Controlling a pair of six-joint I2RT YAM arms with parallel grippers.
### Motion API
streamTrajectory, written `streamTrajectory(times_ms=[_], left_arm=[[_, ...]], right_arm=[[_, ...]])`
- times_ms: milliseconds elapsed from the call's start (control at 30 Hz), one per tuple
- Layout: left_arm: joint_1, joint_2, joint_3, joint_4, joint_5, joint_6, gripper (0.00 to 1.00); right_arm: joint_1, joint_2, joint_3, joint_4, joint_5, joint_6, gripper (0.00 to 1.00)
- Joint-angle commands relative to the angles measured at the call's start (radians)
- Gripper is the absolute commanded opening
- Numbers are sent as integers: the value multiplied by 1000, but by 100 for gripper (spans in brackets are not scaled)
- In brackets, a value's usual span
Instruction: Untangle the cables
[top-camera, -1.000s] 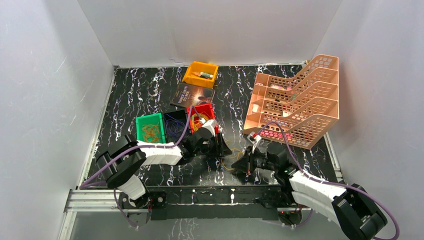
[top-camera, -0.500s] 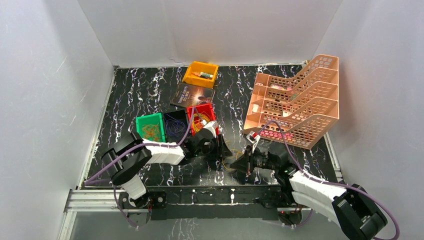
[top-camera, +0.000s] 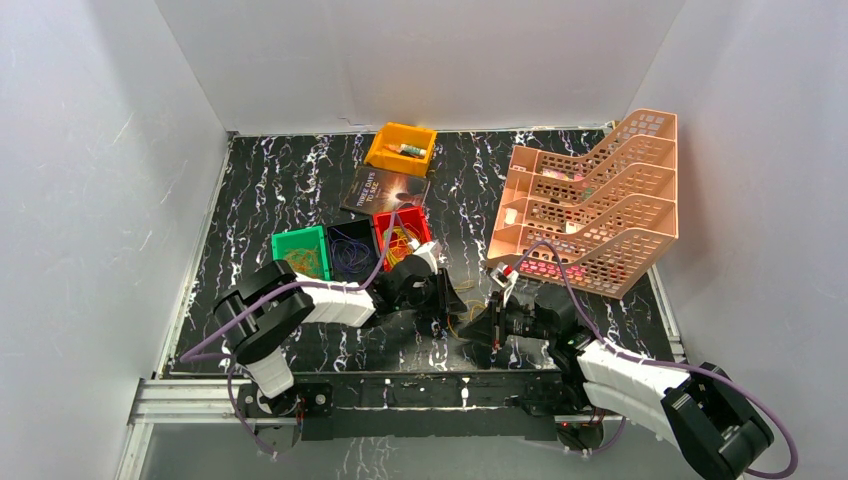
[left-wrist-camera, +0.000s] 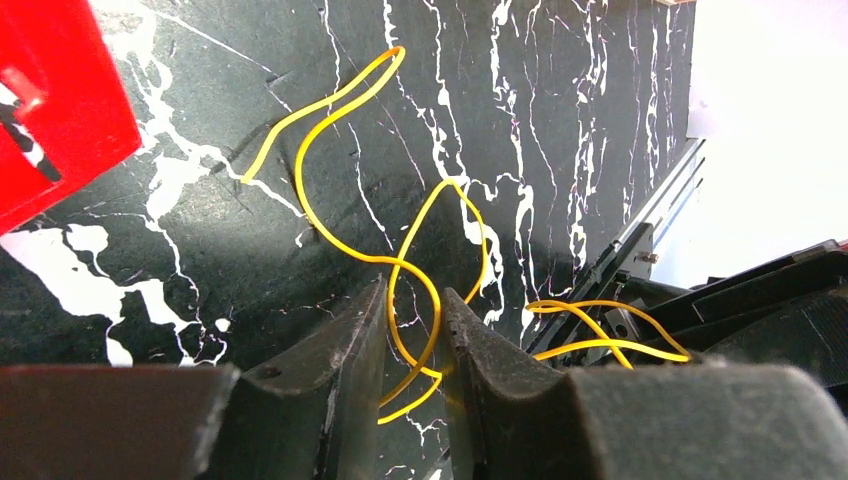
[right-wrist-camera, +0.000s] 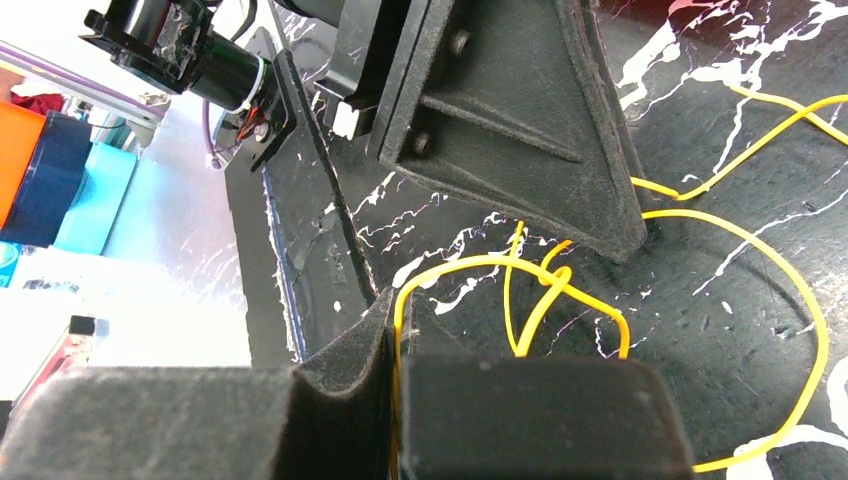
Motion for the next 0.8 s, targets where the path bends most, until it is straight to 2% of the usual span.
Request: streamTrajectory(times_ms=[0, 67, 333, 500, 633, 767], left_arm=[[6, 3, 32, 25, 20, 5, 24], [5, 3, 33, 15, 20, 8, 25], [6, 6, 35, -12, 34, 13, 39], [5, 31, 45, -9, 61, 13, 42], [5, 64, 58, 12, 93, 8, 42], [6, 77, 69, 23, 112, 6, 30]], right_arm=[[4, 1, 12, 52, 9, -4, 0], [5, -2, 10, 46, 21, -4, 0], [5, -9, 6, 18, 55, -15, 0], [4, -5, 2, 17, 67, -17, 0], [5, -4, 4, 13, 74, -19, 0], [4, -10, 3, 6, 84, -19, 0]])
